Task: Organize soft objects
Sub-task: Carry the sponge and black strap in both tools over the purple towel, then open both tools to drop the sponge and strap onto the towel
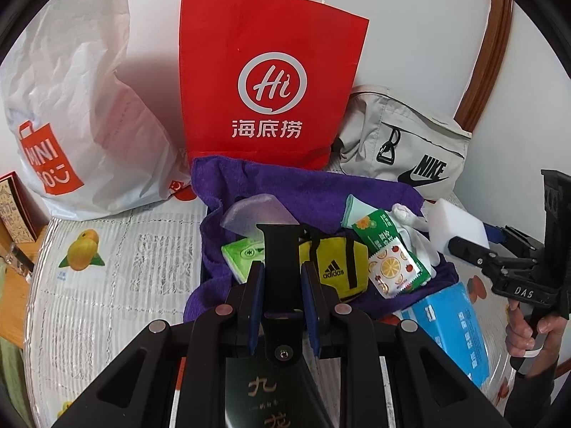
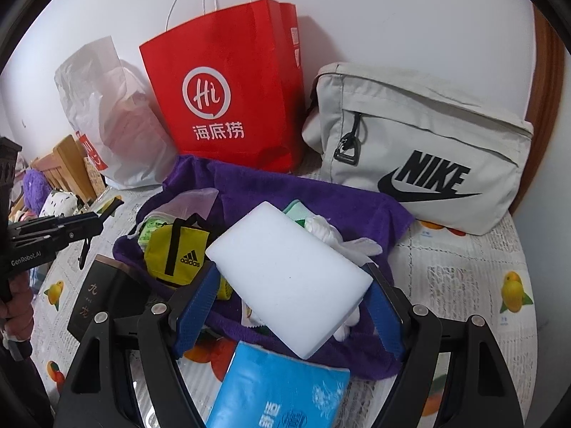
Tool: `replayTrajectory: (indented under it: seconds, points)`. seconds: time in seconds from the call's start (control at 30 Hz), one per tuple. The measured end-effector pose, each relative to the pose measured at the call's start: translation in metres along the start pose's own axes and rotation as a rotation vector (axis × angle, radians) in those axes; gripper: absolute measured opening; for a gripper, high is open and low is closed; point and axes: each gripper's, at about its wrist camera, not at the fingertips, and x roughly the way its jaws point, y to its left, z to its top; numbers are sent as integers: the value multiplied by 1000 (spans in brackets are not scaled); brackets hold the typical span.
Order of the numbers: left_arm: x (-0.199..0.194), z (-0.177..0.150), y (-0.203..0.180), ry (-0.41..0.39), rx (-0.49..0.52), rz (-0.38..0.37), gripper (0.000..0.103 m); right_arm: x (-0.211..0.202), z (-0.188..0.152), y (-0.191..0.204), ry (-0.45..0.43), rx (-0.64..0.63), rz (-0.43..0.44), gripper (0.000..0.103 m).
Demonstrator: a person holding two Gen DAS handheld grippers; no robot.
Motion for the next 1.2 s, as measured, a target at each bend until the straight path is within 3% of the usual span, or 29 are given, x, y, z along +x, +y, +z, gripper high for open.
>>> replayTrajectory:
  seconds: [0.6, 1.1, 1.13, 1.2]
  points:
    - [64, 41, -6, 61, -1, -13, 20, 63, 18, 8, 109, -80, 8, 80]
    - [109, 40, 0, 154, -33, -12, 21, 95, 21, 10, 185, -118, 23, 85]
    - [110, 41, 0, 160, -29, -16, 22, 96, 21, 10, 192, -115, 24, 87]
    - [112, 41, -1, 169, -27, -14, 36, 97, 21, 10, 194, -109, 27, 92]
